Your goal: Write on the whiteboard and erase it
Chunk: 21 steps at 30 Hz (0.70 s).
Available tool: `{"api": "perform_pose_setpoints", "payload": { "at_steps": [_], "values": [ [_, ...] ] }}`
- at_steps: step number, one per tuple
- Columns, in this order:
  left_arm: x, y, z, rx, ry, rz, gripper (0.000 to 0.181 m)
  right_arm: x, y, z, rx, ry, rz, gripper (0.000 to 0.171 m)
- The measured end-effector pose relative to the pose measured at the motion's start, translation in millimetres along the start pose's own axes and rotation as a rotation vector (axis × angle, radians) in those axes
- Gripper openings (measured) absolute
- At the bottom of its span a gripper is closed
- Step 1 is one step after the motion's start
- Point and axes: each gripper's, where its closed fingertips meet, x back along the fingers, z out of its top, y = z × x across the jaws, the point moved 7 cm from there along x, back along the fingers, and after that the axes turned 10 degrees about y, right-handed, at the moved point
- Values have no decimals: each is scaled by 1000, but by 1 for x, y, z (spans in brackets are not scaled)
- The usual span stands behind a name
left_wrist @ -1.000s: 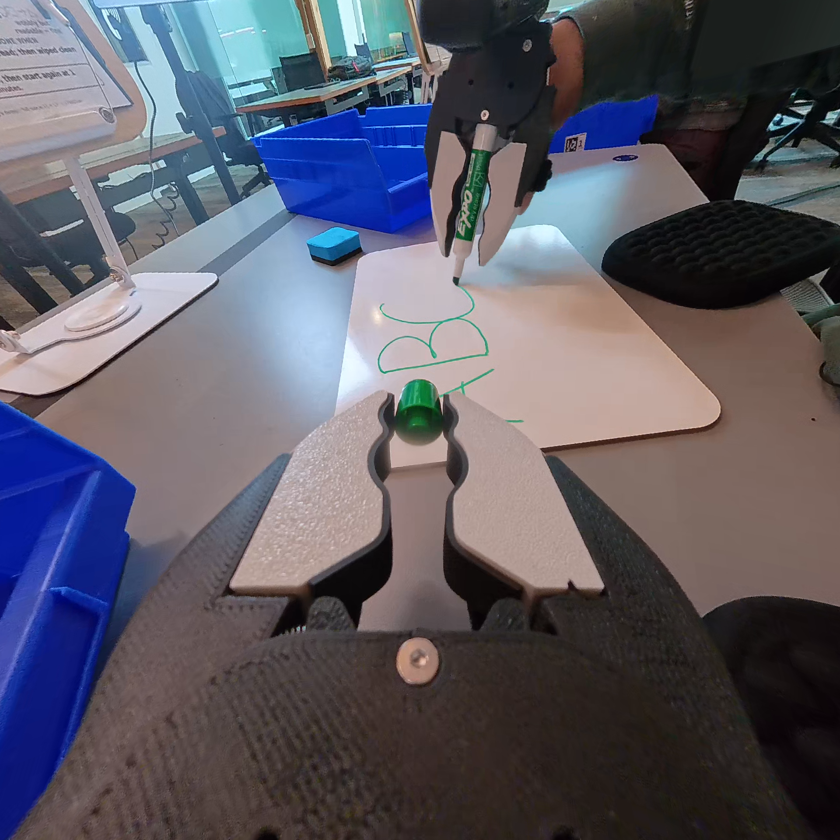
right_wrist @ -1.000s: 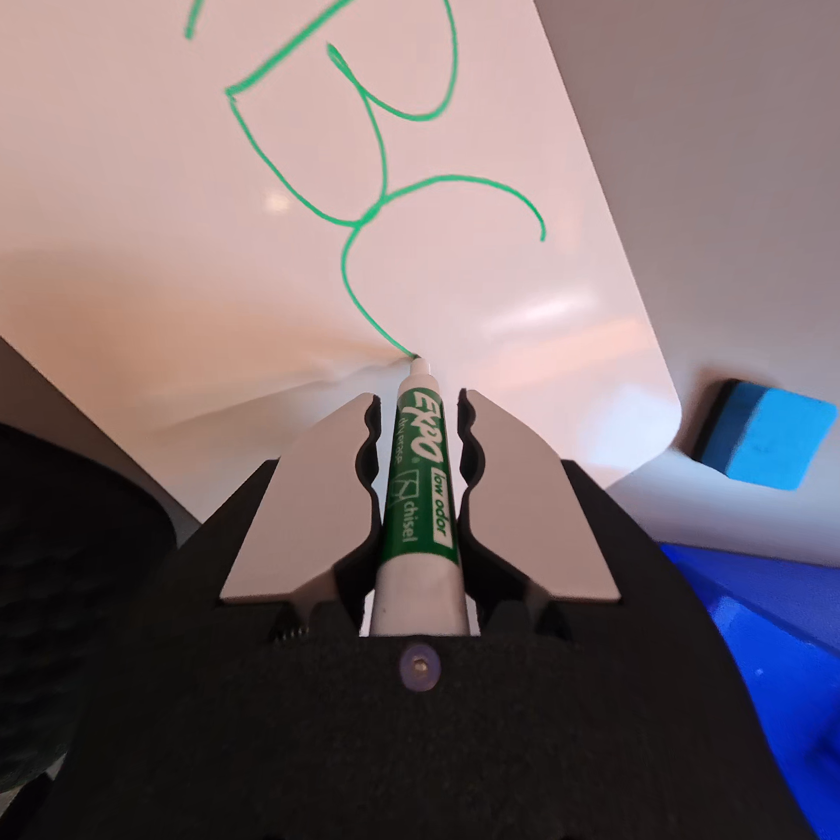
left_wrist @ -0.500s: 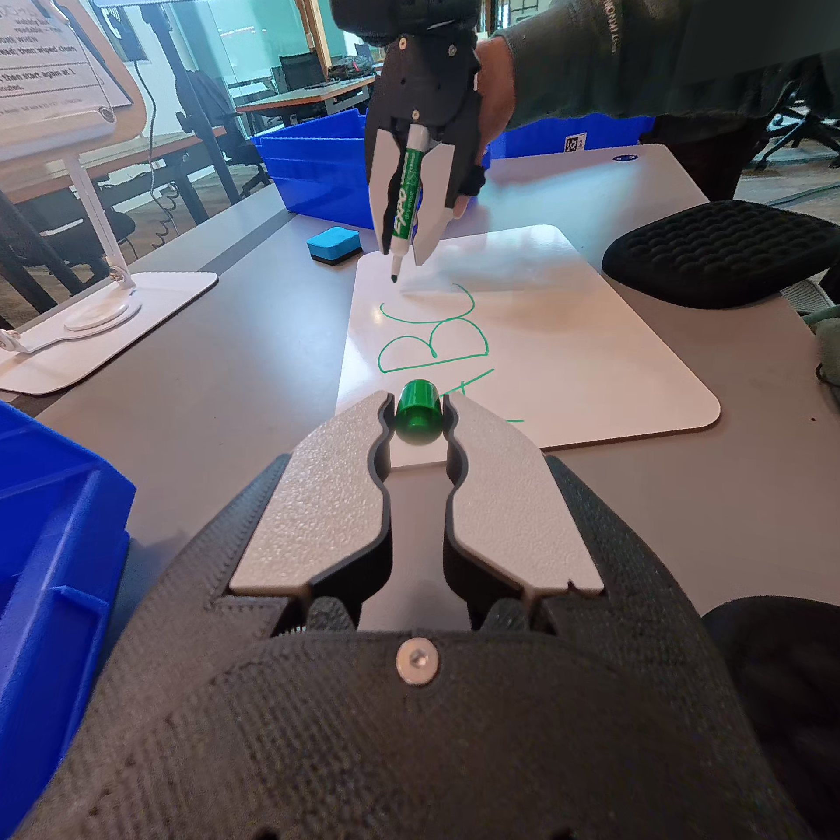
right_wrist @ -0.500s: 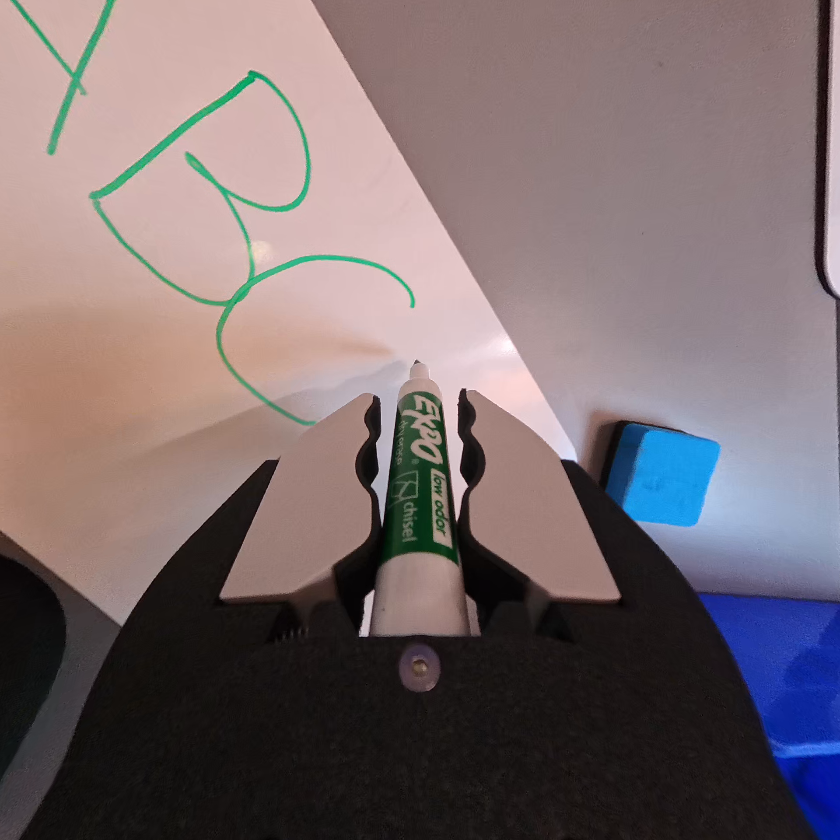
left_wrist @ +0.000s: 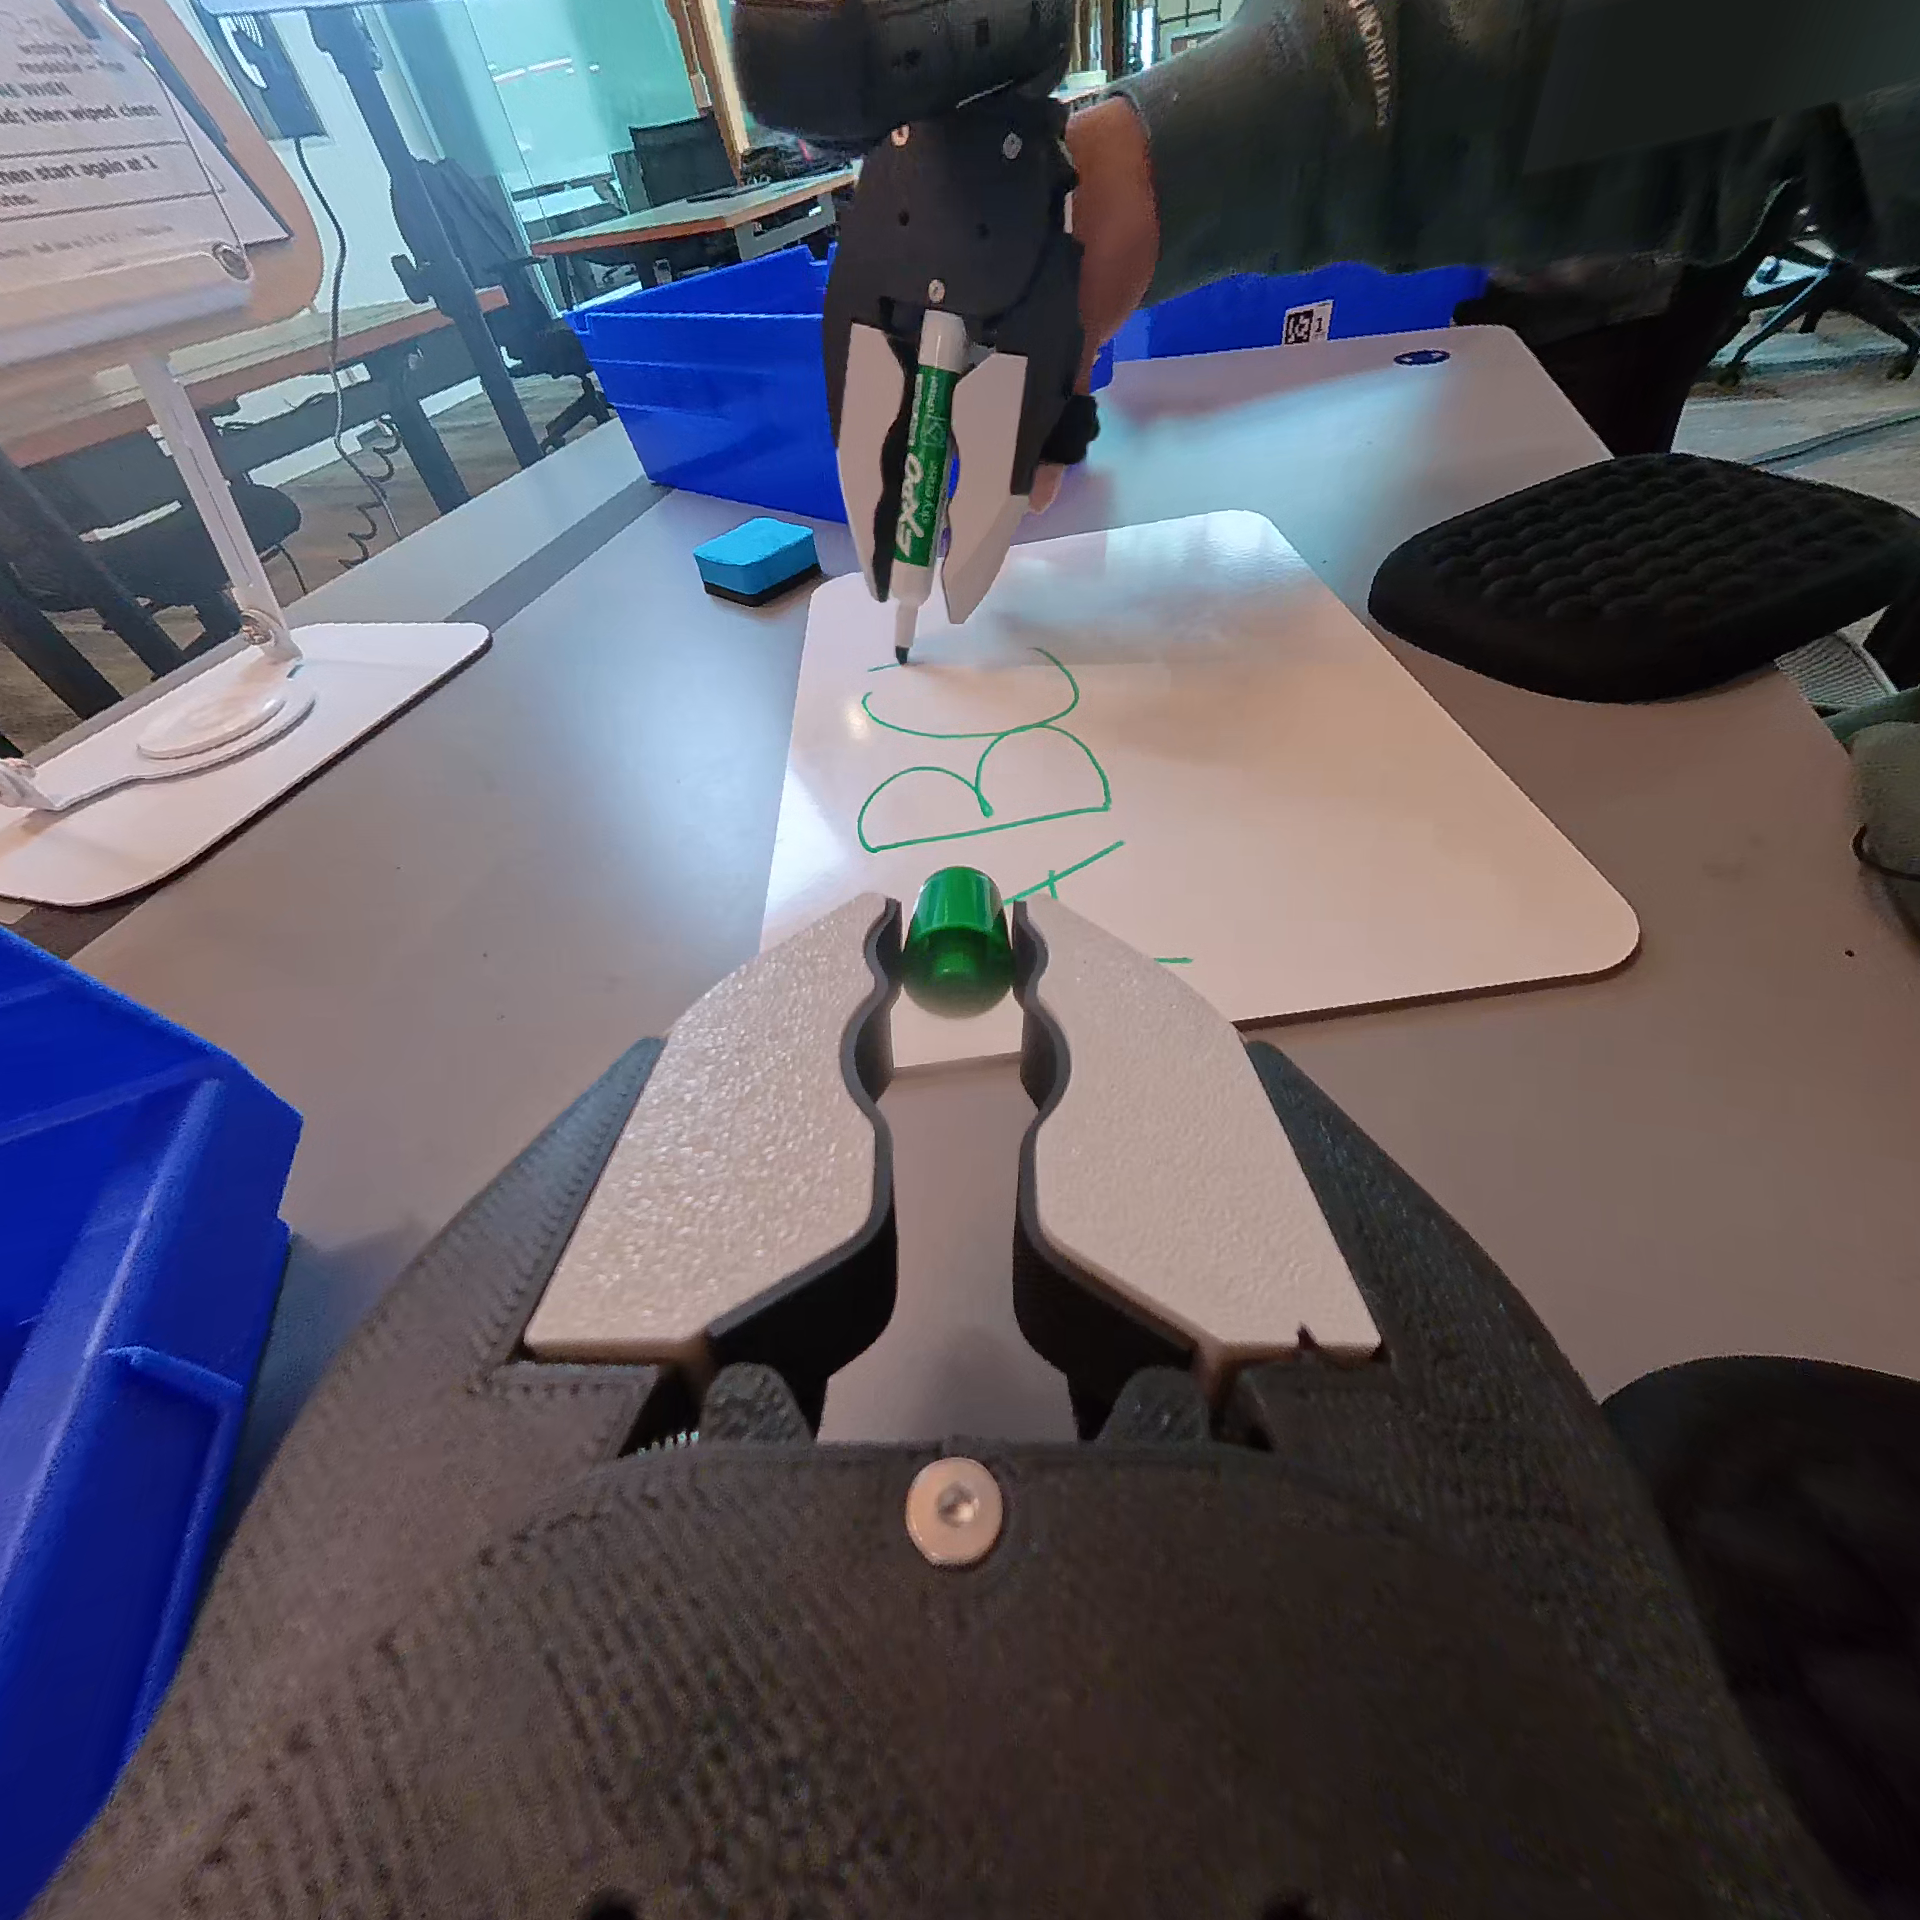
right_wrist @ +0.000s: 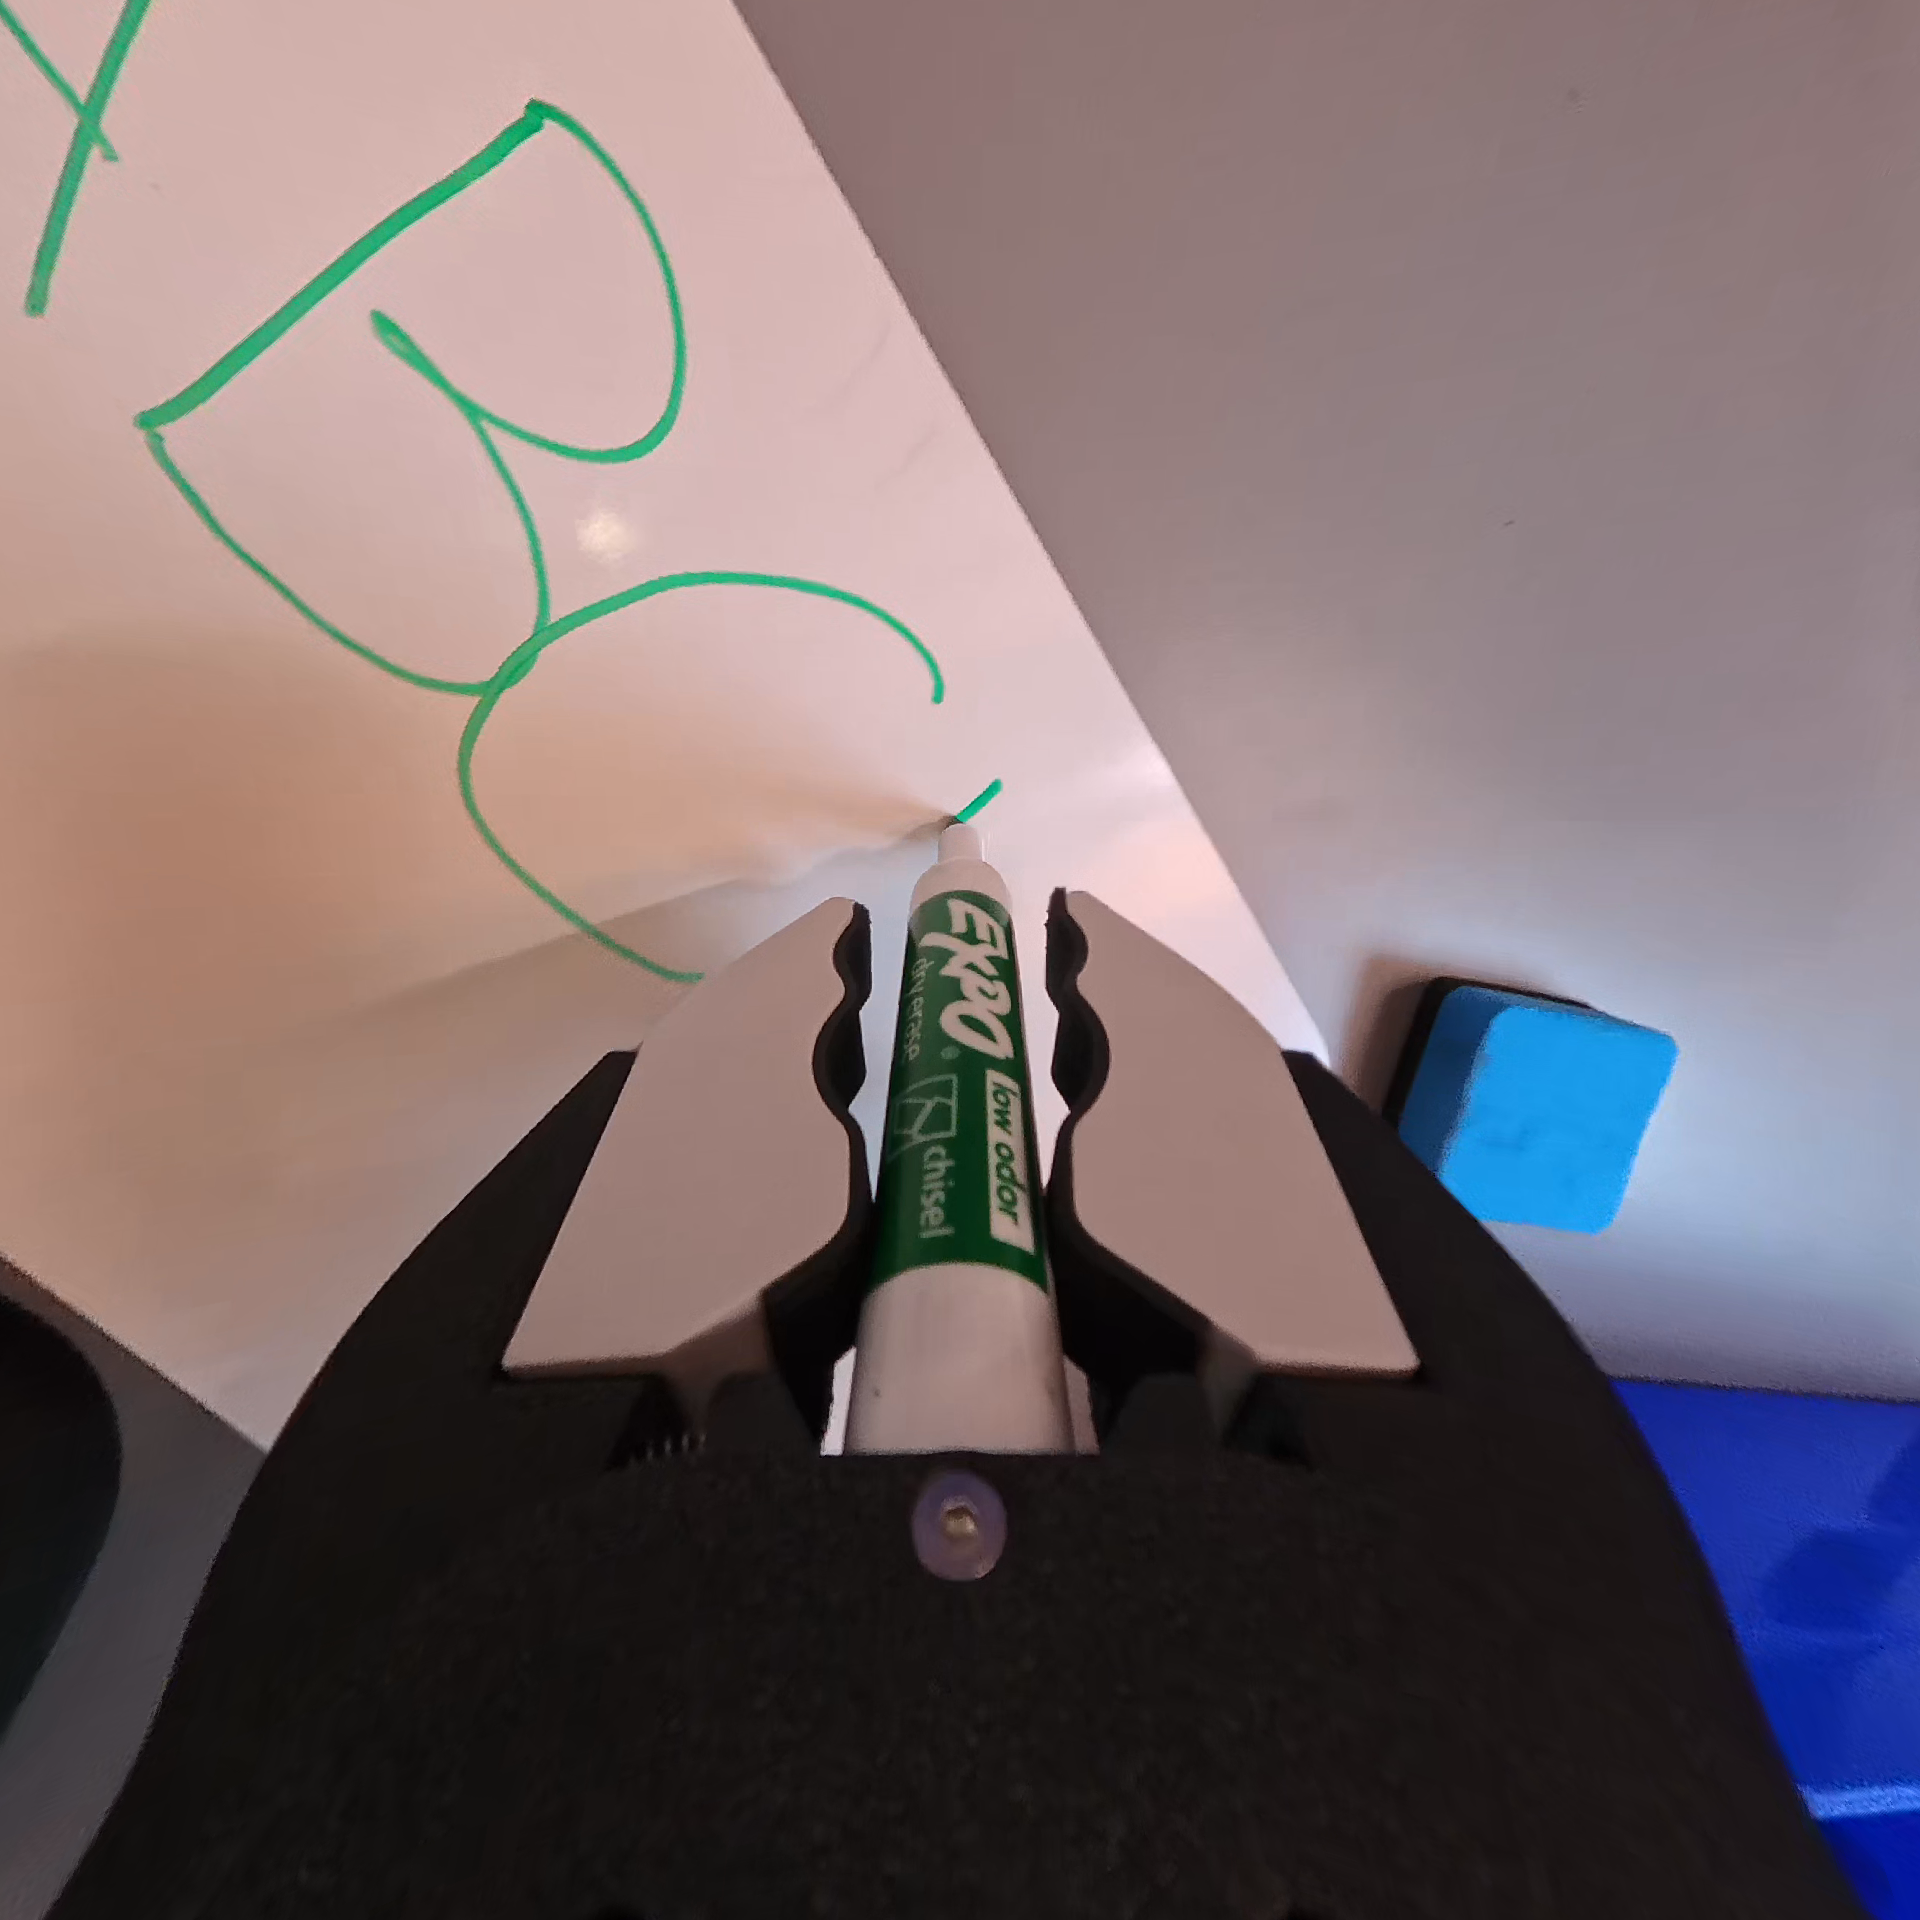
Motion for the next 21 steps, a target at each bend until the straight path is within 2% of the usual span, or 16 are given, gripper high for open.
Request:
{"api": "perform_pose_setpoints", "payload": {
  "at_steps": [12,21],
  "values": [
    [-1,1,0,-4,-3,-6,20,25,-43,-25,-23,-38,42,33],
    [-1,0,0,-1,-2,-2,20,15,-2,-1,-24,62,-39,34]
  ]
}}
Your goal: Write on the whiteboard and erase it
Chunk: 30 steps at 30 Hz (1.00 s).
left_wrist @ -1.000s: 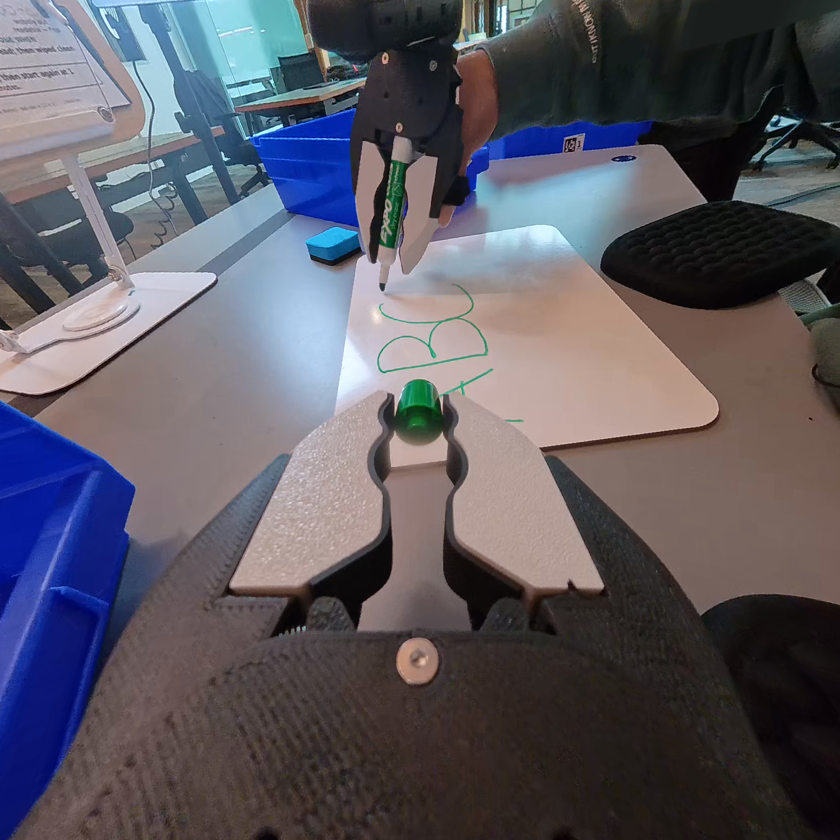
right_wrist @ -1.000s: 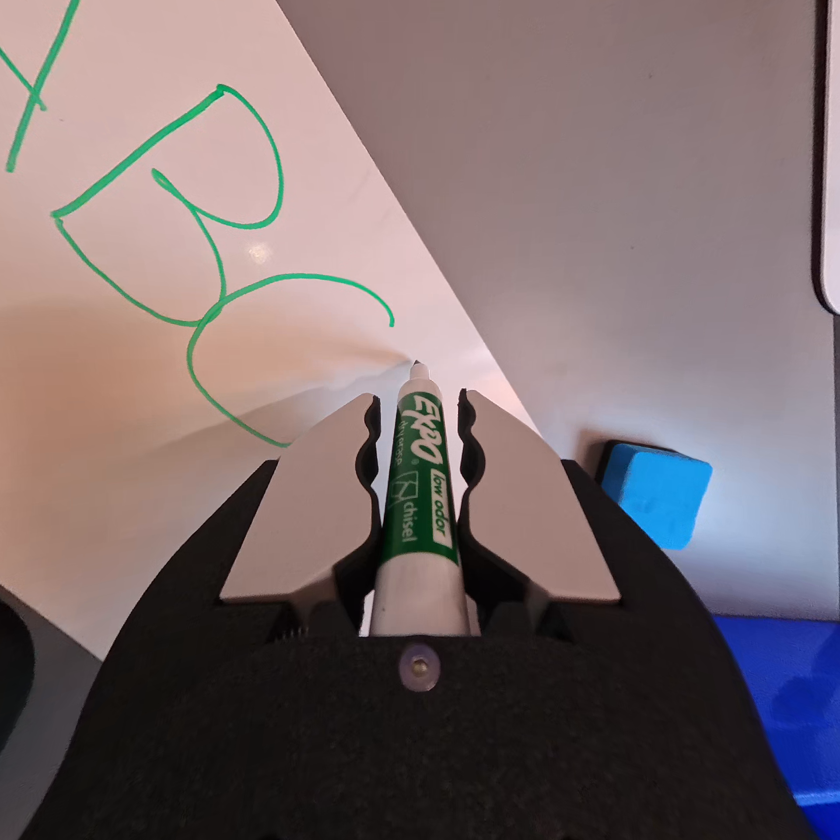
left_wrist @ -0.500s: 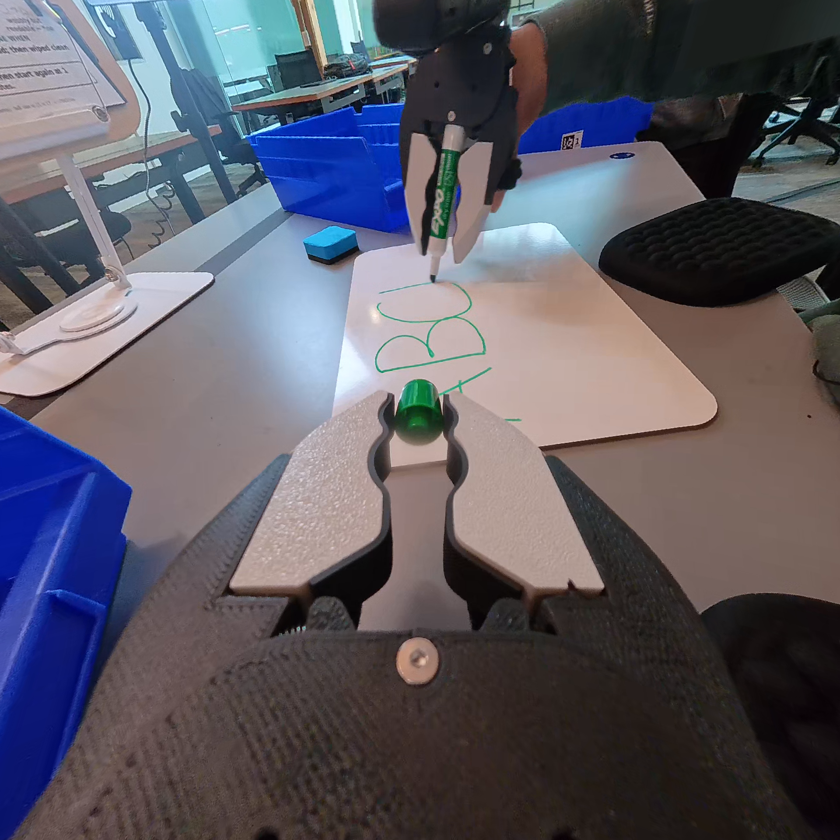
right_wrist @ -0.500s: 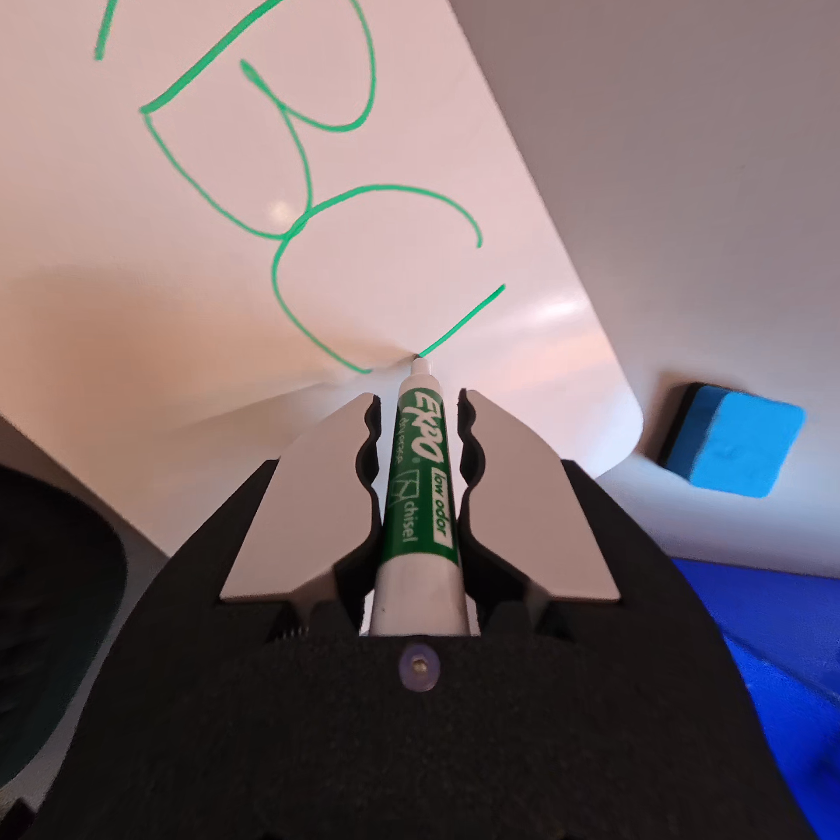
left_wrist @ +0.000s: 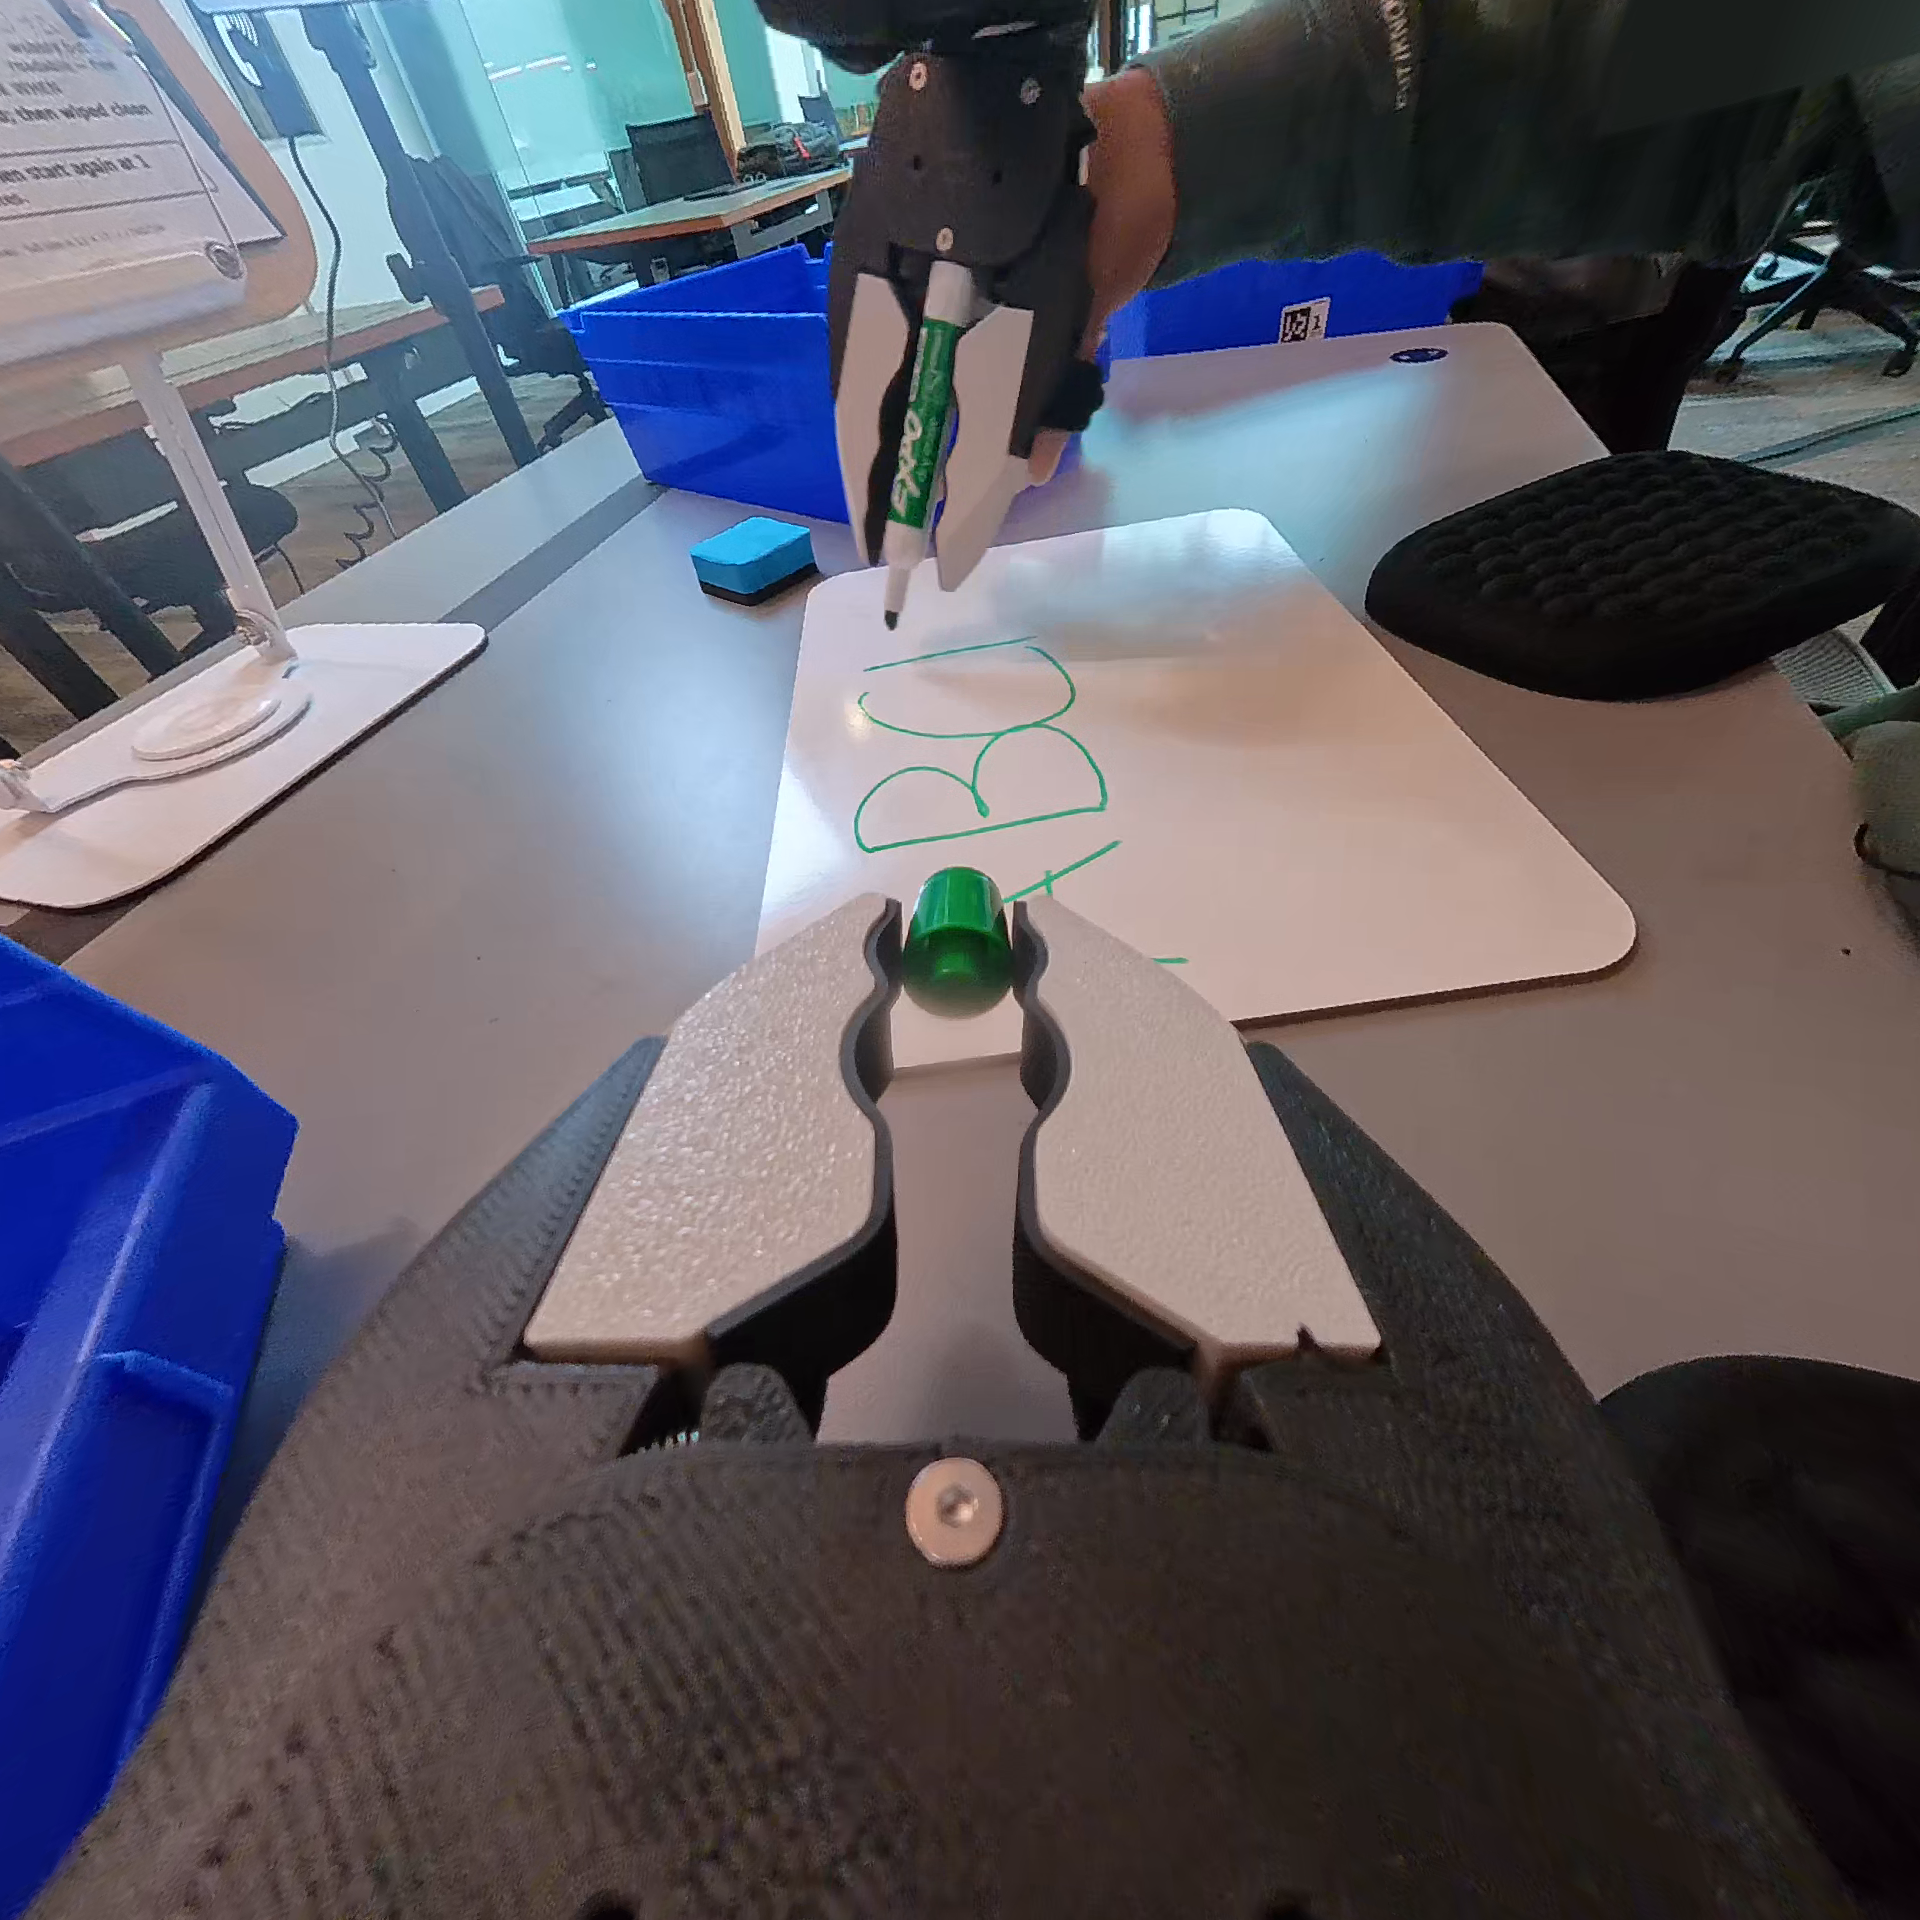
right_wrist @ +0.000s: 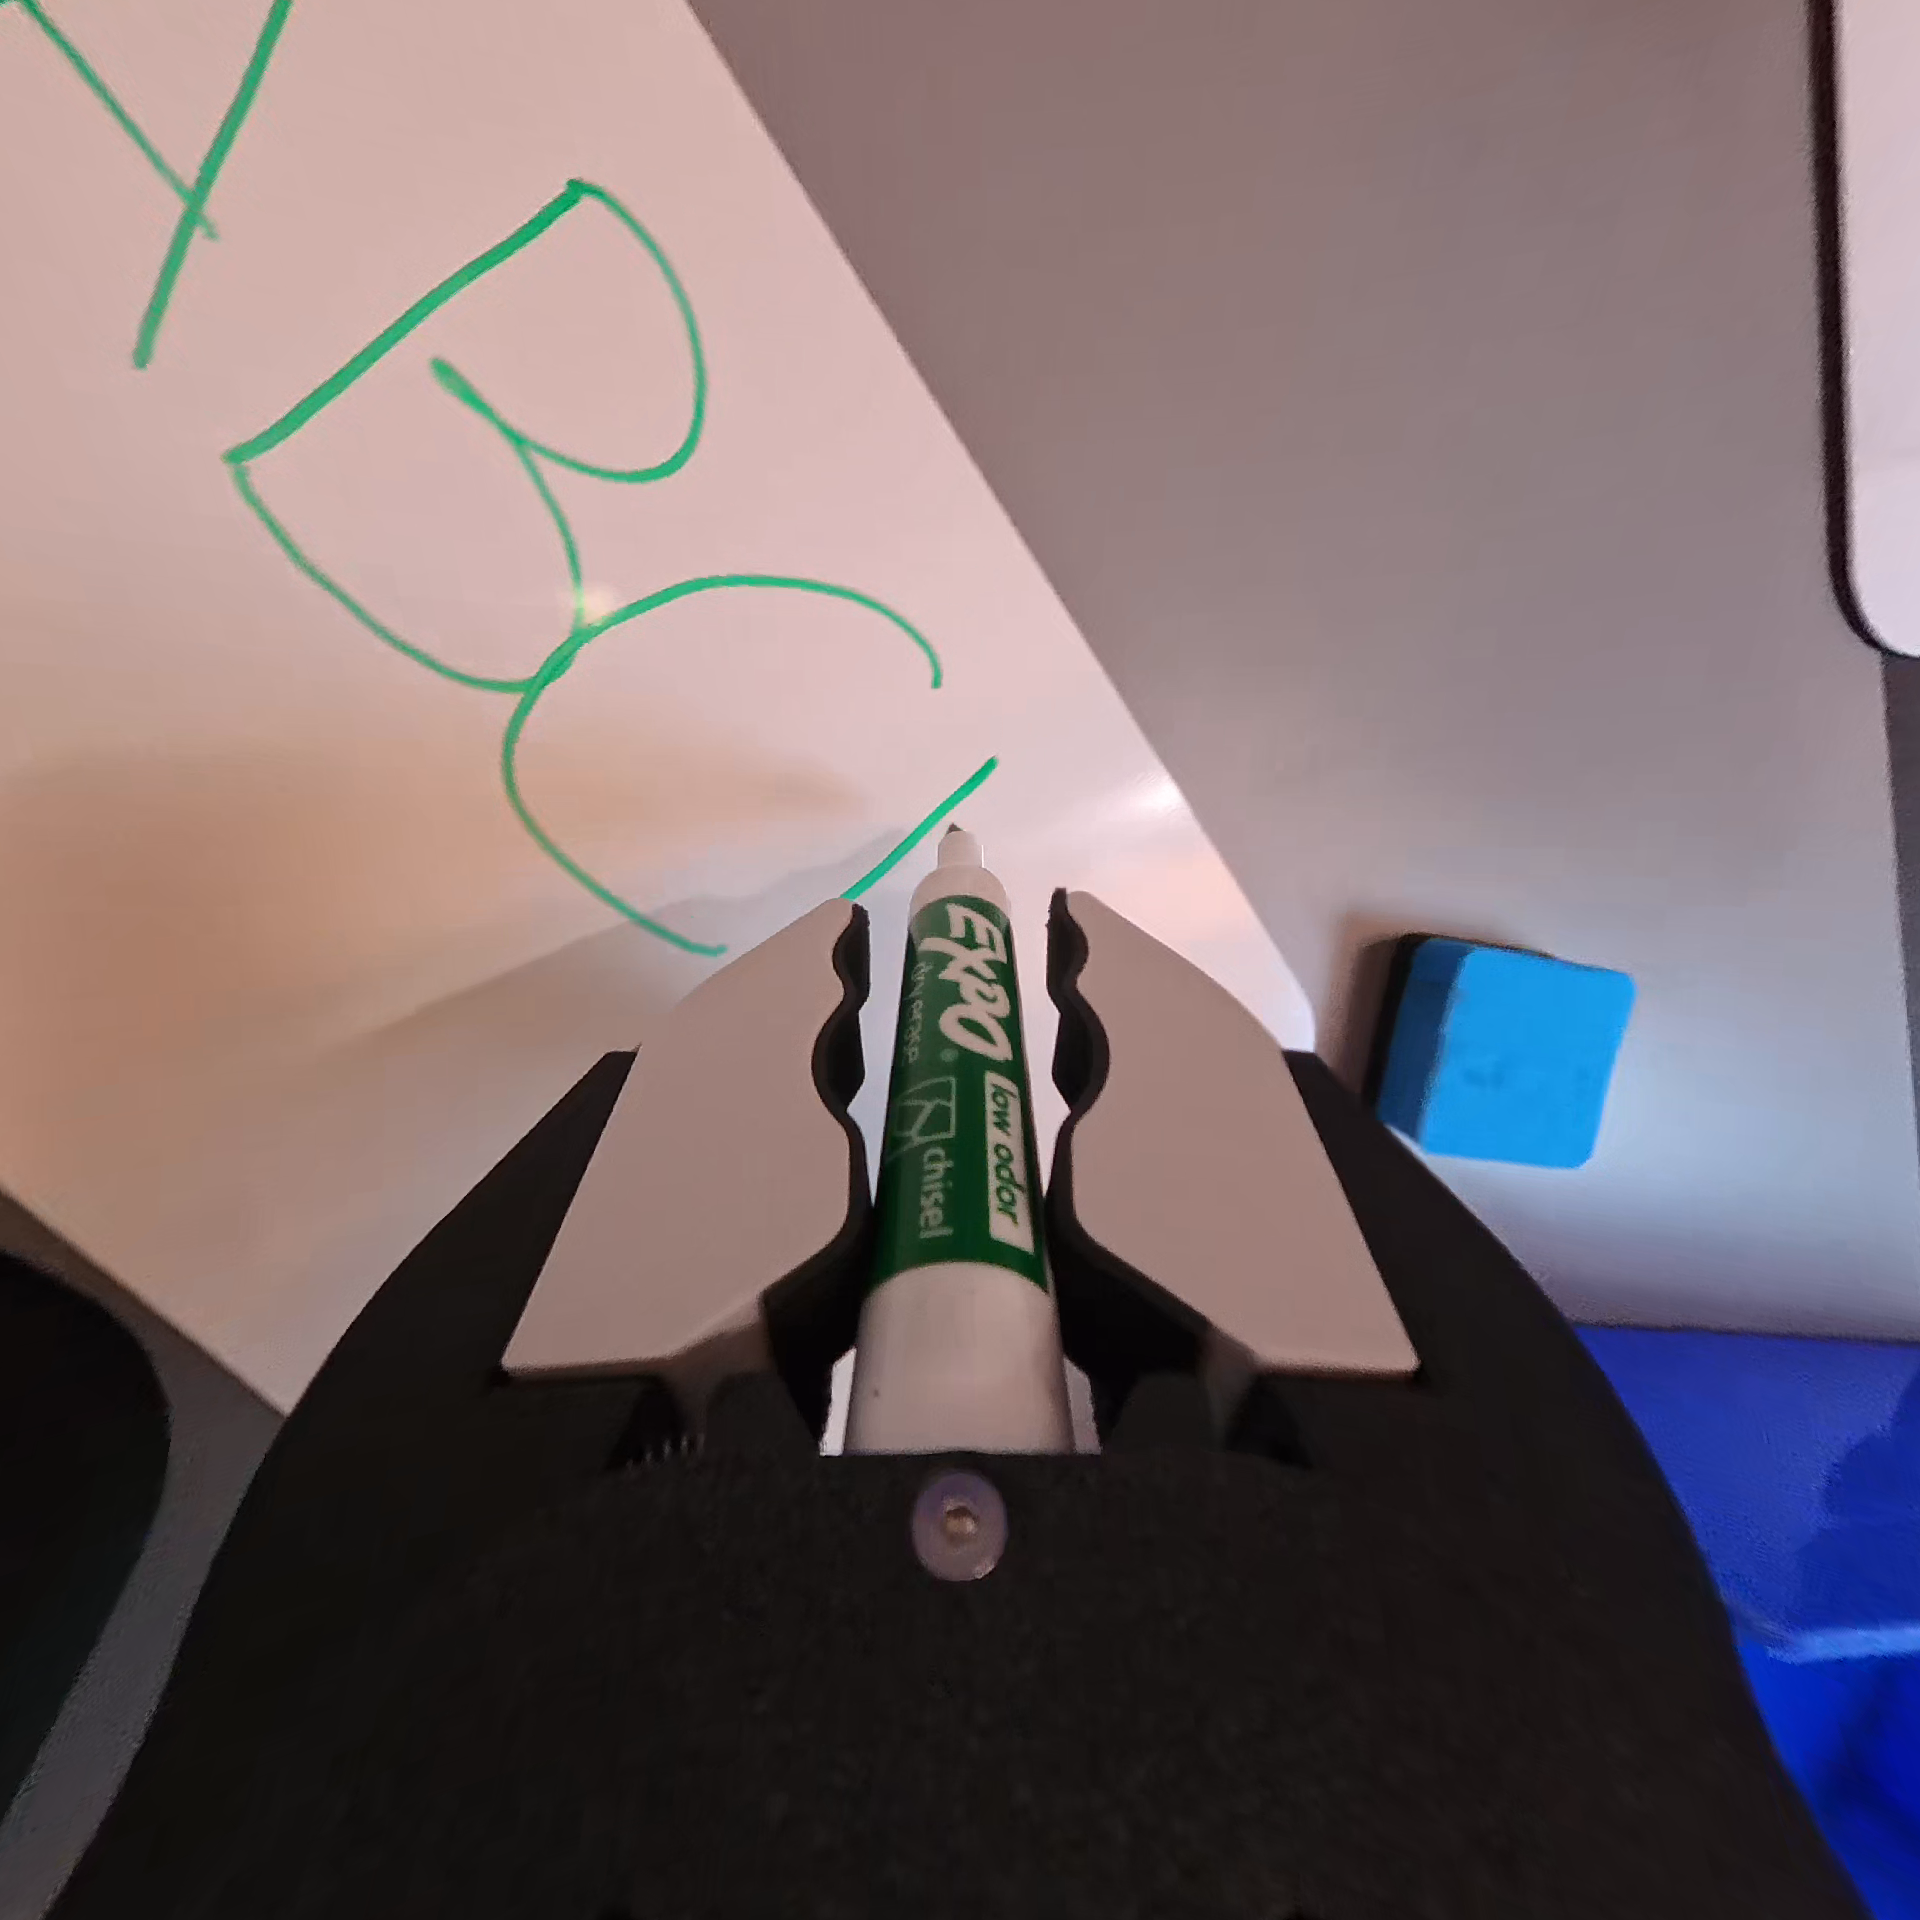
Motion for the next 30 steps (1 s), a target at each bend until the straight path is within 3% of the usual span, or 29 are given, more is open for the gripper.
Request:
{"api": "perform_pose_setpoints", "payload": {
  "at_steps": [15,30],
  "values": [
    [0,-1,0,2,1,-2,20,-20,10,2,34,-48,-1,34],
    [-1,0,0,-1,-2,-4,20,14,-4,-38,-9,-154,-41,33]
  ]
}}
